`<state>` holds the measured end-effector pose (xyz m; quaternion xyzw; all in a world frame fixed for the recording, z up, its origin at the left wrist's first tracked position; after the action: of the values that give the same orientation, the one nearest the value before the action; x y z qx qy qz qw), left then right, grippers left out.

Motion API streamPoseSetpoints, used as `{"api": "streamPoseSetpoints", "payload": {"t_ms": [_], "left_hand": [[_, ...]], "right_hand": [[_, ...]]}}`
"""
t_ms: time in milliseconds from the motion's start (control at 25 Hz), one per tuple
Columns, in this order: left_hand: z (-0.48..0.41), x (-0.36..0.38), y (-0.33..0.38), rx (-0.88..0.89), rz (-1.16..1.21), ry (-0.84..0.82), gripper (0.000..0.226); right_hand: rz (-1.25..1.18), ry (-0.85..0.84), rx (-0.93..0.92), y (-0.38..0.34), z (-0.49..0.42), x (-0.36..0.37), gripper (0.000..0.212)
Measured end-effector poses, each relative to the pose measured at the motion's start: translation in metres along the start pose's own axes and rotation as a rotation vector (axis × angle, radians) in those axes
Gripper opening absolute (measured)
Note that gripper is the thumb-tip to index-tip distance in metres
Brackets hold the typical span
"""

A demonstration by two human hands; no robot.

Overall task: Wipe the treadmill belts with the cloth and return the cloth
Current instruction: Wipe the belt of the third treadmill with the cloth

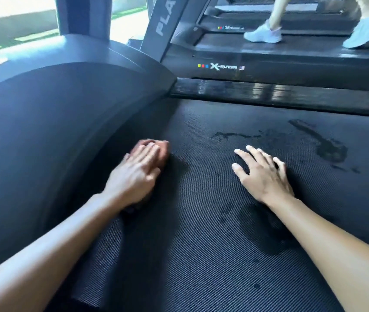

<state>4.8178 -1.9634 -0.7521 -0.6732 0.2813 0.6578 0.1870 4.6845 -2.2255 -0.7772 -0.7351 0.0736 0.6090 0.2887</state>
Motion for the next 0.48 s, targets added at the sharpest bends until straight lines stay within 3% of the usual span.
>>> {"api": "streamPoseSetpoints", "payload": {"t_ms": [80, 200, 280, 400, 480], "left_hand": [[-0.003, -0.006, -0.010, -0.138, -0.040, -0.022, 0.062], [0.040, 0.011, 0.054, 0.162, -0.054, 0.003, 0.068], [0.049, 0.013, 0.051, 0.220, -0.032, -0.034, 0.073], [0.025, -0.003, 0.007, -0.102, -0.025, -0.026, 0.063], [0.037, -0.001, 0.028, -0.056, -0.041, 0.010, 0.063]], "right_hand": [[-0.004, -0.010, 0.005, 0.000, 0.000, 0.000, 0.050], [-0.007, -0.014, 0.006, -0.001, 0.001, 0.000, 0.050], [-0.016, -0.020, 0.009, -0.001, 0.001, -0.002, 0.050], [-0.010, -0.025, 0.017, -0.001, 0.000, -0.002, 0.050], [-0.008, -0.027, 0.015, -0.002, 0.002, 0.000, 0.050]]}}
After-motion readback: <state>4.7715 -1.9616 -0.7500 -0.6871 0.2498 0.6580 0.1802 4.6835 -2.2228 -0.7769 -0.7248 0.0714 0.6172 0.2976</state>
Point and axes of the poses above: each hand's wrist, its own z-axis away from the middle knuckle, its own x-axis out of the palm, y = z × x, the point moved 7 cm from there along -z, towards the middle knuckle, and after that the axes turned 5 degrees about -z, right-handed, at the moved point
